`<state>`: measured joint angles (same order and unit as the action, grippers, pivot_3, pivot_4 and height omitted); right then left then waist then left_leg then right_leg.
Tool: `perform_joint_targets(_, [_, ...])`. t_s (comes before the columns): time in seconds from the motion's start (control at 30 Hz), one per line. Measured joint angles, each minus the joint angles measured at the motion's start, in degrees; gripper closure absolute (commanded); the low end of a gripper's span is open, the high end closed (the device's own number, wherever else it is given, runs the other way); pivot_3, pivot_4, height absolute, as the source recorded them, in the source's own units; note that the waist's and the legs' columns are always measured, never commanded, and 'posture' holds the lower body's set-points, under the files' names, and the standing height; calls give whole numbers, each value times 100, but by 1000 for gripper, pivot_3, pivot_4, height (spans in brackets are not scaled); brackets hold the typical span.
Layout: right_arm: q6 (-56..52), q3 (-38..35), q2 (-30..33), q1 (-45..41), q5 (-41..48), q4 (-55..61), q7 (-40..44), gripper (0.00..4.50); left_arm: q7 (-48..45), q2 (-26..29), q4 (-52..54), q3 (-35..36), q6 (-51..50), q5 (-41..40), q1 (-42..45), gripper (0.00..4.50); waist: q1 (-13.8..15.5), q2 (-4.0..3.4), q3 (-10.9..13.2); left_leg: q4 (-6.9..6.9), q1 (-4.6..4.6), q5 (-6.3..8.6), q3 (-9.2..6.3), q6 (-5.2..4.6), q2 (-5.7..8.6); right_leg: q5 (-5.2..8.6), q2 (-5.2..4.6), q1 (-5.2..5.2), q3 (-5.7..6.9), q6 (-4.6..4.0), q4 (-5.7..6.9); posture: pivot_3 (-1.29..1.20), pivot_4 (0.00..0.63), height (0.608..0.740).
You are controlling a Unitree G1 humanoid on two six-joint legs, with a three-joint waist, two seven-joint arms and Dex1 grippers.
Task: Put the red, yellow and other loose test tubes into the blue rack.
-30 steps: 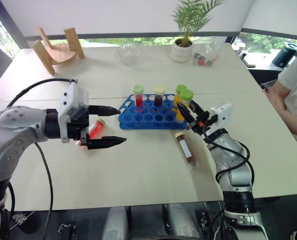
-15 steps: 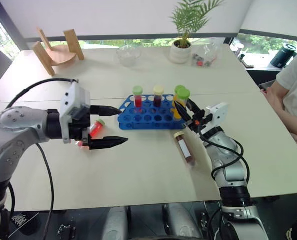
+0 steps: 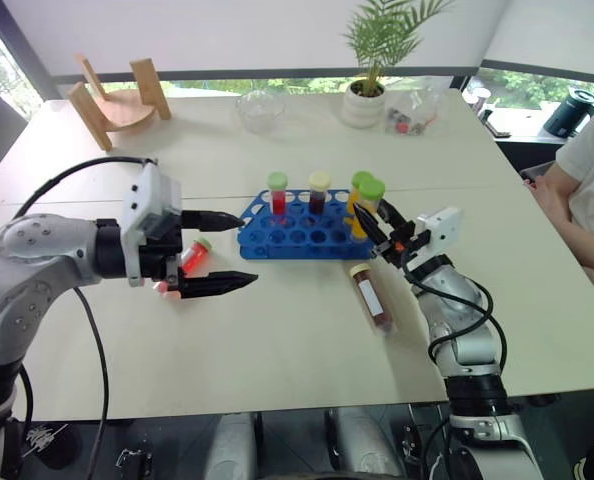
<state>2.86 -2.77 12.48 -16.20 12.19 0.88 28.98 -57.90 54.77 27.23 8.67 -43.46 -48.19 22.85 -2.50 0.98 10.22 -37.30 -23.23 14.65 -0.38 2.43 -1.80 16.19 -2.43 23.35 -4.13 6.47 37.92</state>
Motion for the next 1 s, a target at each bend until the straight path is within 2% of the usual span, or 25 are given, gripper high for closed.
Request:
perform_joint_targets(0.3, [-127, 33, 1, 72, -18, -22, -48, 3726, -3, -45, -5, -12, 3, 17, 22, 0, 1, -1, 1, 1, -2, 0, 0, 0, 0, 0, 0, 2, 0, 0, -1, 0, 150, 740])
perform_joint_targets(0.33, [-127, 41, -1, 64, -19, -50, -52, 2687, -4, -46, -6, -14, 3, 19, 29, 0, 0, -1, 1, 1, -2, 0, 0, 0, 0, 0, 0, 2, 0, 0, -1, 0, 150, 740])
perform_joint_targets(0.4, [-137, 40, -7, 28, -14, -138, -63, 1860, -3, -48, -5, -14, 3, 19, 46, 0, -3, -1, 1, 1, -2, 0, 0, 0, 0, 0, 0, 1, 0, 0, -1, 0, 150, 740])
perform_joint_targets(0.5, [-149, 53, -6, 22, -15, -166, -69, 132, -1, -63, -5, -21, 3, 21, 48, 0, -4, -1, 1, 2, -2, 0, -1, 0, 0, 0, 1, 2, 0, 0, -1, 0, 150, 740])
perform_joint_targets(0.57, [-228, 60, 57, 27, -75, -148, -120, 54, 7, -89, -5, -42, 5, 25, 49, 0, -3, -1, 1, 2, -2, 0, 0, 0, 0, 0, 0, 2, 0, 0, -1, 0, 150, 740])
perform_joint_targets(0.67, [-739, 31, 513, 300, -145, 357, -151, 54, 32, -102, 2, -71, 6, 26, 47, 0, 31, -1, 1, 1, -5, 0, -2, 0, 2, 2, -2, 2, 1, 1, -3, 0, 150, 740])
perform_joint_targets(0.77, [-1943, -63, 1273, 667, -26, 1344, -52, 54, 38, -102, 4, -71, 10, 28, 39, 0, 32, -3, 2, 2, -7, 0, -1, 0, 4, 2, -4, 2, 1, 1, -6, 0, 150, 740])
perform_joint_targets(0.87, [-4118, -298, 2265, 546, 678, 2517, 103, 54, -14, -103, 1, -90, 33, 56, 30, 0, -10, -5, 5, -1, -1, 0, 2, 0, 1, 1, -1, 0, -3, 0, -4, 0, 150, 740])
perform_joint_targets(0.93, [-5881, -435, 2941, -186, 1373, 2982, 305, 54, -71, -150, -13, -130, 63, 104, 31, 0, -34, -4, 6, 2, 9, 0, 1, -1, -2, 5, 7, -1, -10, -9, -3, 0, 150, 740])
perform_joint_targets(0.97, [-6348, -408, 3126, -461, 1569, 2996, 390, 54, -81, -169, -15, -147, 74, 123, 39, 0, -33, -5, 7, 0, 10, 0, 2, -1, -3, 8, 8, 0, -11, -16, -1, 0, 150, 740])
perform_joint_targets(1.0, [-7312, -302, 3440, -1055, 1920, 2983, 569, 54, -109, -208, -34, -173, 131, 150, 44, 0, -33, -9, 9, 0, 11, -1, 1, -2, -3, 10, 8, 0, -12, -22, -1, 0, 150, 740])
